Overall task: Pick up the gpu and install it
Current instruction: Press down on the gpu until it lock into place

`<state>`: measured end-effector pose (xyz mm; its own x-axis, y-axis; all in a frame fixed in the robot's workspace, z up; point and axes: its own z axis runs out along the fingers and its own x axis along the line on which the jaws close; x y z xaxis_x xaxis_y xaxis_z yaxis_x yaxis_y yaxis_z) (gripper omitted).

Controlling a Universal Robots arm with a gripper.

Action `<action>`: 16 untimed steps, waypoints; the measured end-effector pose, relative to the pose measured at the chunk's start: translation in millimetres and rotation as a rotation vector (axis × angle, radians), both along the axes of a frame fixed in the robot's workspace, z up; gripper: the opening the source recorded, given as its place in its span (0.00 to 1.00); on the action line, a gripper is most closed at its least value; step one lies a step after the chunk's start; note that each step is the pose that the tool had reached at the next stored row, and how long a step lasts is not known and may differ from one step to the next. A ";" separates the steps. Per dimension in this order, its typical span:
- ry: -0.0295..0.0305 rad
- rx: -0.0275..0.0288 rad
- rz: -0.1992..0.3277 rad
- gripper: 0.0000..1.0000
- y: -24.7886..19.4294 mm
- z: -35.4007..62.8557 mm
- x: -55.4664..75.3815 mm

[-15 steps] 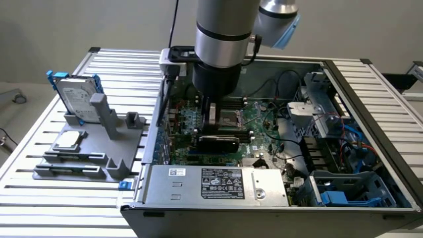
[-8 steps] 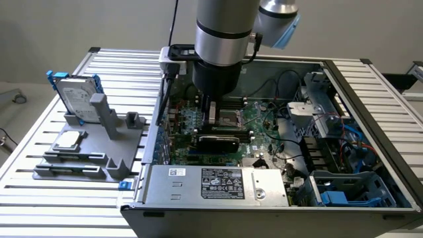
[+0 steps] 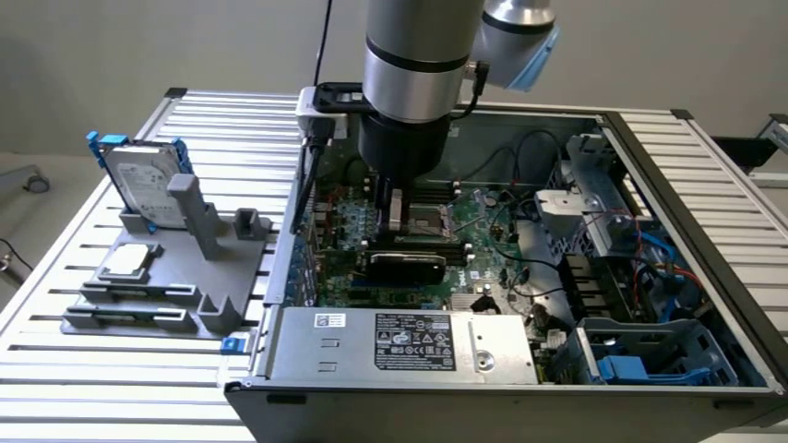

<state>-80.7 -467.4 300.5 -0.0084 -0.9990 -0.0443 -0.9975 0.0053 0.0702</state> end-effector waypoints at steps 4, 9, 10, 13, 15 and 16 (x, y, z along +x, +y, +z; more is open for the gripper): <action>0.0000 0.0000 0.000 0.11 0.0 0.0 0.0; -0.0018 -0.0001 0.000 0.11 0.5 -1.0 -1.2; -0.0024 0.0000 0.000 0.11 0.7 -2.2 -2.0; -0.0044 -0.0006 0.000 0.11 2.0 -7.4 -3.7; -0.0057 -0.0045 0.000 0.11 3.2 -10.6 -5.0; -0.0068 -0.0075 0.000 0.11 3.9 -11.7 -5.7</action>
